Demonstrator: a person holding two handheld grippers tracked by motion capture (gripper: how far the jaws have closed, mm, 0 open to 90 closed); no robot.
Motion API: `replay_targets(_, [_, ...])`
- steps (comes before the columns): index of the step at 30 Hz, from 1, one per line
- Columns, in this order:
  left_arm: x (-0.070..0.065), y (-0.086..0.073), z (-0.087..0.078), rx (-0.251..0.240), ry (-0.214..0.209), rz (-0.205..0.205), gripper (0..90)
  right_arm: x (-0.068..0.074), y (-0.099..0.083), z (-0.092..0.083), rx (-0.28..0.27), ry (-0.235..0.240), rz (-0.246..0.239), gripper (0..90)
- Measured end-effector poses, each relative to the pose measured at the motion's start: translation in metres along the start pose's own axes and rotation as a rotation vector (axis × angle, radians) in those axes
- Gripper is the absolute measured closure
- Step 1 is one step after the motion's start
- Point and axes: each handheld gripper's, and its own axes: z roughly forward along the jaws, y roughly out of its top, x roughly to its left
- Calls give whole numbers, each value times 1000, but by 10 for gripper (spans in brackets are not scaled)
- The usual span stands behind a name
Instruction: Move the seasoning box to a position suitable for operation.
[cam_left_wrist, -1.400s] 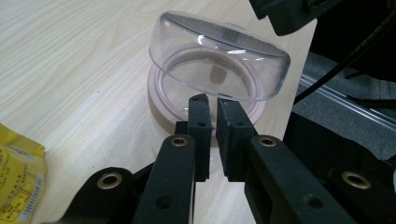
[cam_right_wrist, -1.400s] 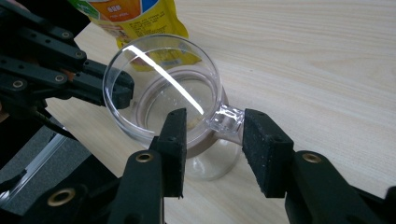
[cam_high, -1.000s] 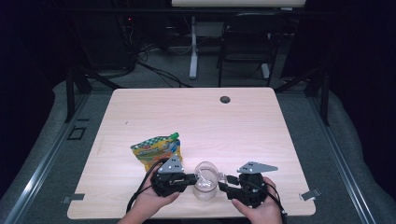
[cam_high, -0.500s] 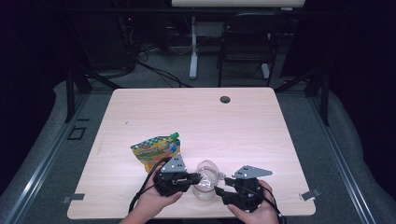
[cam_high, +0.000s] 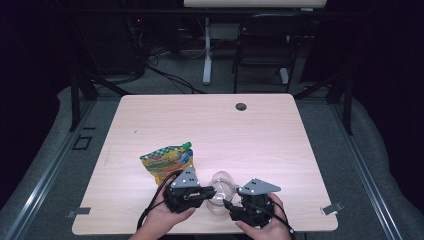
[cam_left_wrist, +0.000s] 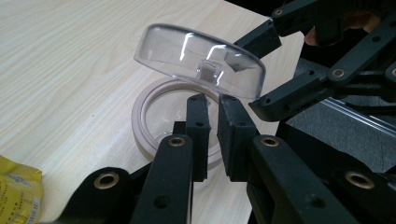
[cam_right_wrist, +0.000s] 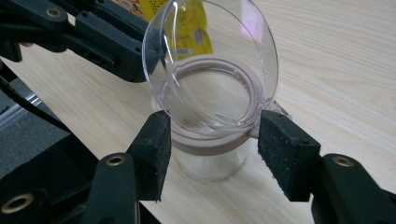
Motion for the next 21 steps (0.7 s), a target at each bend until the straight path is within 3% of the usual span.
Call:
replay_targets(10, [11, -9, 5, 14, 25, -26, 828, -4, 2, -7, -24, 11, 20, 486])
replay_targets(21, [14, -12, 13, 41, 33, -21, 826, -11, 2, -18, -28, 8, 44, 562])
